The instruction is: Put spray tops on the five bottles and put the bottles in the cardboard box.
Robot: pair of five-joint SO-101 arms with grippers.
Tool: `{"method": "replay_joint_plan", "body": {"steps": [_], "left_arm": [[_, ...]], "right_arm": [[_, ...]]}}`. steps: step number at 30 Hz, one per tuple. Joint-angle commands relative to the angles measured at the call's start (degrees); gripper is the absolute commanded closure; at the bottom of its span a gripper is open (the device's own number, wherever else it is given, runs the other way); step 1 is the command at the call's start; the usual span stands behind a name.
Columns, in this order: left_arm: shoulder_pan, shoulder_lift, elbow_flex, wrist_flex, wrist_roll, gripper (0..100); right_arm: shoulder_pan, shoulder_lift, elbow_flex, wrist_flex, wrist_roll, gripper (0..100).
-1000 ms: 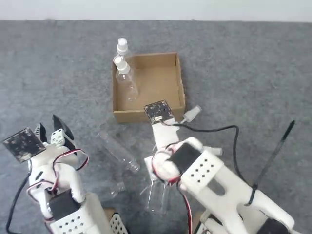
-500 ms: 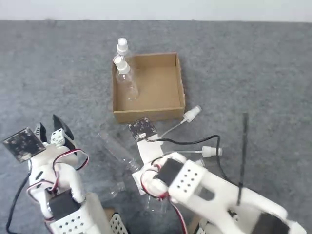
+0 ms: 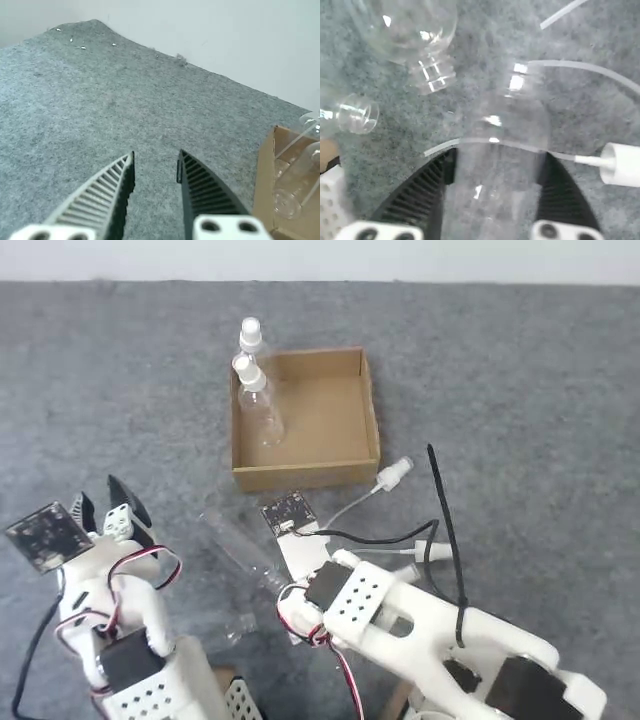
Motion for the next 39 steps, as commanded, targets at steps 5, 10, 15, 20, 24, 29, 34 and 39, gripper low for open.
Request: {"method": "replay_joint_plan", "body": {"steps": [5,10,15,20,24,29,34,39], "left_arm": [[0.0,-0.88,-0.84,-1.49,0.18,87],[0.0,-0.88,-0.84,-1.49,0.18,87],[0.0,-0.88,-0.84,-1.49,0.18,87],[0.0,-0.88,-0.84,-1.49,0.18,87],[0.0,-0.88,-0.84,-1.49,0.18,87],[0.0,-0.88,-0.84,-1.49,0.18,87],[0.09,-0.88,-0.84,-1.49,0.18,87],[0.09,-0.88,-0.84,-1.49,0.18,87]], "right_arm": [[10.24,-0.48,-4.4,2.59,10.81,99.2],[15.69,-0.48,-11.52,14.11,24.97,99.2],[18.77,-0.48,-15.74,19.47,37.01,99.2],[18.77,0.22,-15.56,19.03,42.73,99.2],[18.77,0.31,-15.21,15.52,42.73,99.2],[18.68,0.31,-12.66,11.21,42.73,95.7],[18.68,0.31,-11.87,9.54,40.7,82.7],[17.71,0.31,-11.87,8.13,37.45,77.1]]}}
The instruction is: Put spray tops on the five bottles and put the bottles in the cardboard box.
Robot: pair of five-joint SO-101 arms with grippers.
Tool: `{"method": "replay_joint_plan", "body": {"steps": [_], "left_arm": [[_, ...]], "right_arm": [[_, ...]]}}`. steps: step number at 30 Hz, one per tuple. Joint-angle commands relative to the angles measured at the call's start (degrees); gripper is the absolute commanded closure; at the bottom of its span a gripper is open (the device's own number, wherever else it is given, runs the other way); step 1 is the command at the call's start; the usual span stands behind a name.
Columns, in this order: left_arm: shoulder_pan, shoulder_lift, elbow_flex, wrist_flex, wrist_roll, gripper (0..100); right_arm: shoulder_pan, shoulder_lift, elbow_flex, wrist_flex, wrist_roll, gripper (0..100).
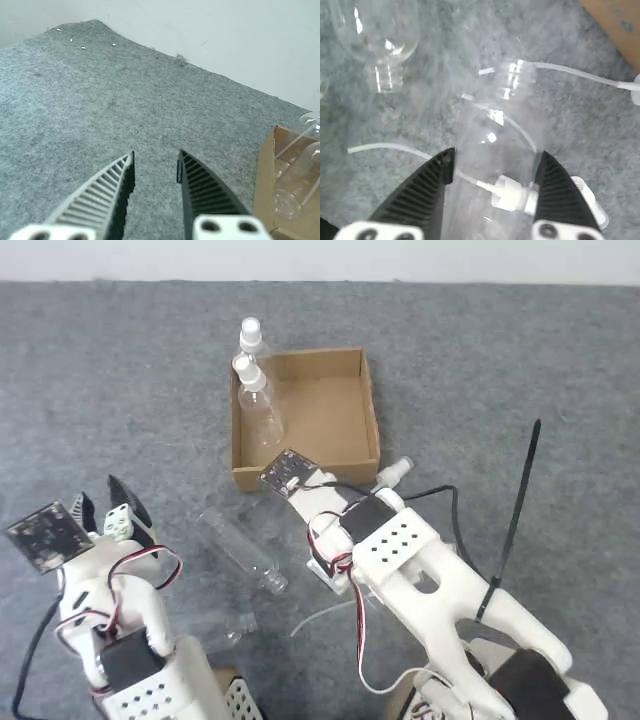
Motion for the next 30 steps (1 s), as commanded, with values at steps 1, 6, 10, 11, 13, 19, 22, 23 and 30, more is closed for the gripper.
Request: {"method": "replay_joint_plan", "body": {"steps": [1,6,10,11,13,19,22,23,30], "left_arm": [[0.09,-0.88,-0.84,-1.49,0.18,87],[0.09,-0.88,-0.84,-1.49,0.18,87],[0.09,-0.88,-0.84,-1.49,0.18,87],[0.09,-0.88,-0.84,-1.49,0.18,87],[0.09,-0.88,-0.84,-1.49,0.18,87],[0.09,-0.88,-0.84,-1.49,0.18,87],[0.09,-0.88,-0.84,-1.49,0.18,87],[0.09,-0.88,-0.84,-1.49,0.18,87],[0.09,-0.88,-0.84,-1.49,0.18,87]], "right_arm": [[-0.84,-0.31,-0.35,-1.27,-2.2,75.8],[-2.42,1.19,-0.26,-1.27,-2.2,74.5],[-2.24,7.43,-0.53,-3.65,-2.2,74.5],[-2.15,8.84,-0.79,-4.26,-2.29,74.5],[-2.07,11.03,-1.76,-5.14,-3.87,74.5],[-1.98,13.32,-5.54,-5.05,-10.37,74.5],[-0.75,13.23,-5.8,-5.41,-11.34,74.5],[-0.04,13.05,-5.8,-5.58,-11.6,74.5],[1.71,13.58,-7.56,-6.29,-11.96,74.6]]}}
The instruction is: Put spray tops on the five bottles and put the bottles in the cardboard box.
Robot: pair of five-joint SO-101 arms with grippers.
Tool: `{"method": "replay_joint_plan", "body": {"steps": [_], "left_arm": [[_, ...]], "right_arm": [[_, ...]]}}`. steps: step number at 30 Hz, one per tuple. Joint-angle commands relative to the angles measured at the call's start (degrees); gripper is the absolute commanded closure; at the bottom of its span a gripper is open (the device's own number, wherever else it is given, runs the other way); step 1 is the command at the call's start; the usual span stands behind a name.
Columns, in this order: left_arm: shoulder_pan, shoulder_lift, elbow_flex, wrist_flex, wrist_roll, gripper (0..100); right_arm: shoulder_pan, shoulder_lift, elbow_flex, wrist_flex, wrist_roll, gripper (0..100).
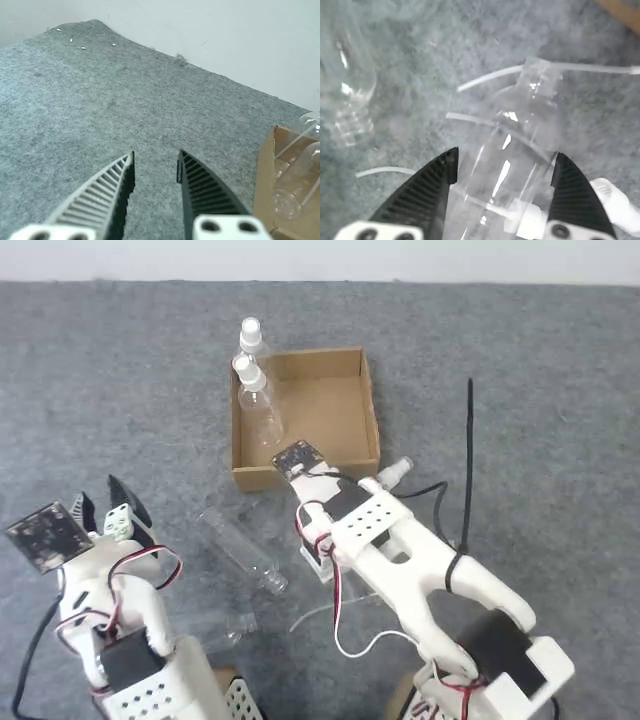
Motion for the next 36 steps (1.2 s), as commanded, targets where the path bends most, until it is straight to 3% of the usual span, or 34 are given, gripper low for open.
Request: {"method": "replay_joint_plan", "body": {"steps": [1,15,18,22,31,36], "left_arm": [[0.09,-0.88,-0.84,-1.49,0.18,87],[0.09,-0.88,-0.84,-1.49,0.18,87],[0.09,-0.88,-0.84,-1.49,0.18,87],[0.09,-0.88,-0.84,-1.49,0.18,87],[0.09,-0.88,-0.75,-1.49,0.18,87],[0.09,-0.88,-0.75,-1.49,0.18,87]], "right_arm": [[0.75,-0.48,-3.6,-2.07,-0.53,74.6],[1.1,4.44,-3.52,-3.03,-0.26,83.9],[1.1,3.47,-3.52,-2.95,0.0,91.7],[1.36,-0.13,-2.81,-2.07,4.22,99.5],[4.79,-14.29,4.13,-1.01,4.75,99.1],[6.11,-25.54,9.67,-1.19,-1.05,98.9]]}}
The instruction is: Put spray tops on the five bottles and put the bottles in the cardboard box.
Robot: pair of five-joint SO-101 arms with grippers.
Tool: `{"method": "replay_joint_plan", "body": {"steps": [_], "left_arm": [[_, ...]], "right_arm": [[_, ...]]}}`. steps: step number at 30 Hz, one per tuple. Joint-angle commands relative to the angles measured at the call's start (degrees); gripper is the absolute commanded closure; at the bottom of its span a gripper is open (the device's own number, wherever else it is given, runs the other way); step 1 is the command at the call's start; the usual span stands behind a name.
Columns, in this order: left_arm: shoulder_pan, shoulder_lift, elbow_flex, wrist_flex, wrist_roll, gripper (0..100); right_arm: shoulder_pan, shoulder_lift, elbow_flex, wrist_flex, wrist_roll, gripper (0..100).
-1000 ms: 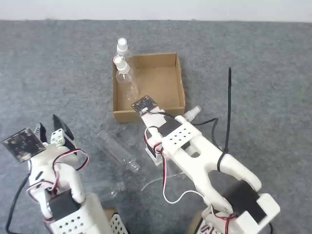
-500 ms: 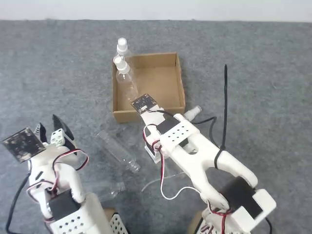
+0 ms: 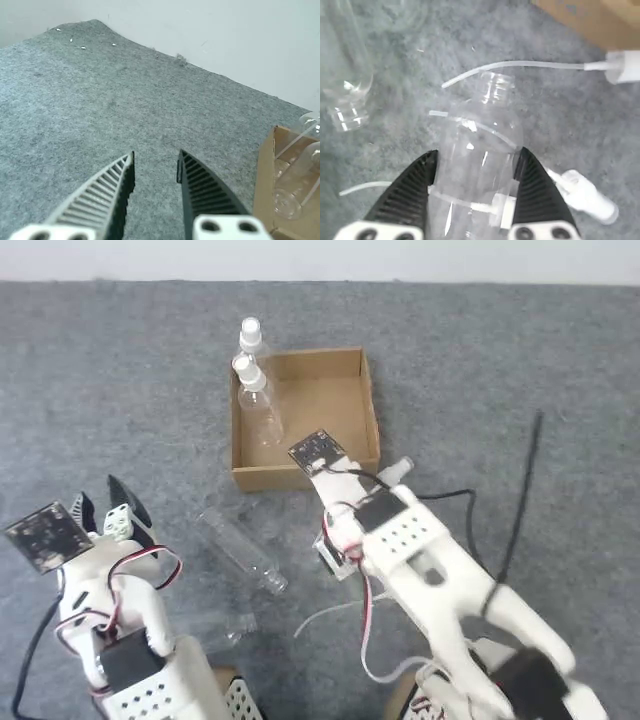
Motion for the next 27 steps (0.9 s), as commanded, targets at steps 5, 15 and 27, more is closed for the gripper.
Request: {"method": "replay_joint_plan", "body": {"steps": [5,15,27], "left_arm": [[0.09,-0.88,-0.75,-1.49,0.18,87],[0.09,-0.88,-0.75,-1.49,0.18,87],[5.27,-0.88,0.4,-1.49,-2.64,87]], "right_arm": [[7.08,-21.58,5.45,-0.04,-4.84,98.9],[13.32,-38.02,12.92,-3.74,-4.75,99.1],[19.91,-59.47,24.18,-9.98,-4.4,99.2]]}}
